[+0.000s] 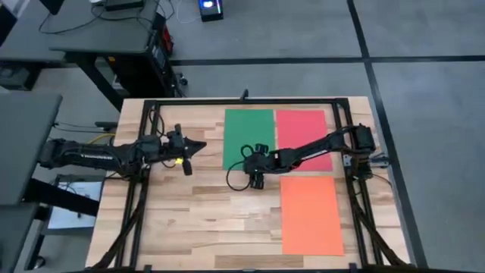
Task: Organize paper
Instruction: Put the green paper on the top left of the table
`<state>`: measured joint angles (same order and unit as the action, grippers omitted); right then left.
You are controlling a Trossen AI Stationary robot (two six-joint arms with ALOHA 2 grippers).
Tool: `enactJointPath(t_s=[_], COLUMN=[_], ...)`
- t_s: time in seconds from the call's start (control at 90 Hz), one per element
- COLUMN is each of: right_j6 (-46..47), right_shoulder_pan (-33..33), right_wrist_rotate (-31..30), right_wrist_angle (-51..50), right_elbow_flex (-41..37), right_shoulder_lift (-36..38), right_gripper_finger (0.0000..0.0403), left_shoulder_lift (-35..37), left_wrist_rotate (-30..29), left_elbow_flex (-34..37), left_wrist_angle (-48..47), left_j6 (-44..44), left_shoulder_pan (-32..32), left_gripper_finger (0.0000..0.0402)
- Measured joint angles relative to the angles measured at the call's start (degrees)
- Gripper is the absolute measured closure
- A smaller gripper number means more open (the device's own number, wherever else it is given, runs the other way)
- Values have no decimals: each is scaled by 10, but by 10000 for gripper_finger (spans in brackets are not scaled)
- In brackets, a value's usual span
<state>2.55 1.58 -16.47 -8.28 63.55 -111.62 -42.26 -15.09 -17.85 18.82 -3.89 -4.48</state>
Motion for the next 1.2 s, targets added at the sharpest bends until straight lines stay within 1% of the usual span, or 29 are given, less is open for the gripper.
enactJointPath(t_s=[0.144, 0.256, 0.367, 0.5, 0.656, 0.9, 1.056, 1.2], right_j6=[0, 0, 0, -8, -17, -20, -21, -24], right_shoulder_pan=[-6, -8, -10, -10, -13, -18, -21, -21], right_wrist_rotate=[0, 0, 0, -1, -1, -2, -2, -22], right_wrist_angle=[-3, -3, -5, -6, -5, -1, 3, 1], right_elbow_flex=[0, 0, 0, 0, 0, 0, 0, 8], right_shoulder_lift=[-2, -2, -2, -3, -3, -3, -3, -3], right_gripper_finger=[196, 211, 238, 281, 330, 394, 401, 402], left_shoulder_lift=[-42, -85, -125, -158, -169, -169, -169, -169], left_wrist_rotate=[0, 0, 0, 0, 0, 0, 0, 0], left_elbow_flex=[-2, -2, -2, -2, -2, -2, -2, -2], left_wrist_angle=[-5, -17, -6, 0, 2, 22, 21, 21], left_j6=[3, 6, -10, -15, -22, -28, -28, -28], left_shoulder_pan=[-10, -10, -10, -10, -10, -14, -14, -14], left_gripper_finger=[402, 402, 402, 402, 402, 402, 402, 402])
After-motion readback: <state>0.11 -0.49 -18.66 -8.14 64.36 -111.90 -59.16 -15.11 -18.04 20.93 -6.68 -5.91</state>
